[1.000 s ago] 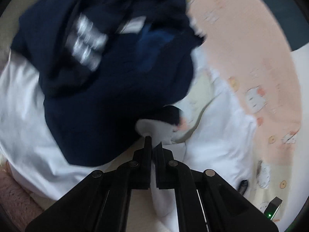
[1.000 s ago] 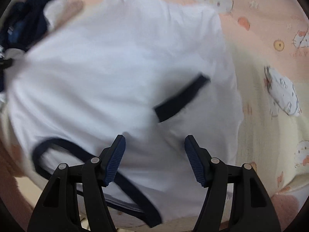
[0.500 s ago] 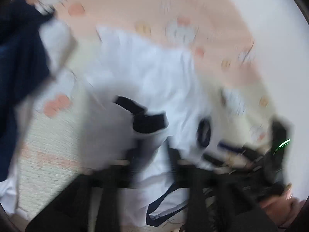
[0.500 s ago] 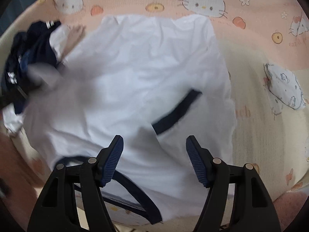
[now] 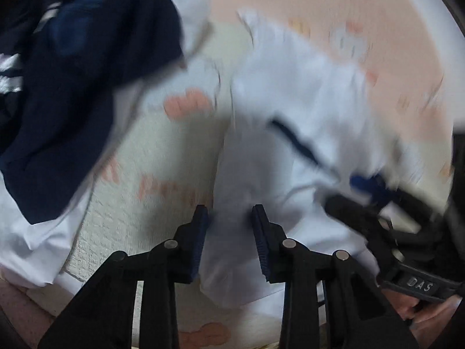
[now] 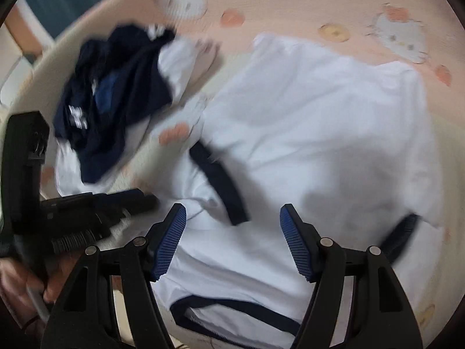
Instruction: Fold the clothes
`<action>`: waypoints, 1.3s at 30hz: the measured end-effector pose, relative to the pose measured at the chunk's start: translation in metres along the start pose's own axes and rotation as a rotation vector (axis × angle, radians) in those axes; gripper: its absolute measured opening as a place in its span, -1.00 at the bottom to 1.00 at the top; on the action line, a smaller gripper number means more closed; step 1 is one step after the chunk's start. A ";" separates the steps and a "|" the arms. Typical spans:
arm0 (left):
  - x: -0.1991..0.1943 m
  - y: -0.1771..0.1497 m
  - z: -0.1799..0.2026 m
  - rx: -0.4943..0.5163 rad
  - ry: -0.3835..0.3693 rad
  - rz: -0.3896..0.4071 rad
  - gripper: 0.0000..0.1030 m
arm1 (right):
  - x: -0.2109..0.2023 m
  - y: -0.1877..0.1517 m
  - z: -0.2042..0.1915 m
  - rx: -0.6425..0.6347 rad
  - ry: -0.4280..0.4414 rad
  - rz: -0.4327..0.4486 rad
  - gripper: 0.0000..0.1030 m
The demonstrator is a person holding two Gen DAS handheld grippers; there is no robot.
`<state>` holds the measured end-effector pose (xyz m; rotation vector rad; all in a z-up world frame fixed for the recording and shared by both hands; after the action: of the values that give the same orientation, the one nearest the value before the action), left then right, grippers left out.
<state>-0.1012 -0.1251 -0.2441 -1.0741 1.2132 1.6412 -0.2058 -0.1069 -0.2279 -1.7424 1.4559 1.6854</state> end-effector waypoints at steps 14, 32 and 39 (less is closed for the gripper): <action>-0.010 -0.002 0.004 0.161 0.090 0.014 -0.31 | 0.008 -0.024 0.042 0.065 -0.107 -0.022 0.28; 0.006 -0.059 0.085 0.454 0.121 -0.069 -0.43 | -0.074 -0.154 0.117 0.198 -0.181 -0.118 0.27; -0.001 -0.064 0.082 0.413 0.060 -0.086 -0.86 | -0.062 -0.165 0.129 0.275 -0.151 -0.131 0.27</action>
<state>-0.0545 -0.0321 -0.2465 -0.9027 1.4463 1.2278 -0.1323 0.0939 -0.2742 -1.4954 1.3981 1.4394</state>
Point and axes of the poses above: each gripper's, at about its wrist camera, not at the fingertips, and x roughly the way its jaws point, z to its right, y to its top, the point moved 9 cm from there along x, roughly the way its jaws point, and after that the axes turned 4 degrees about y, right-handed, at the moved point
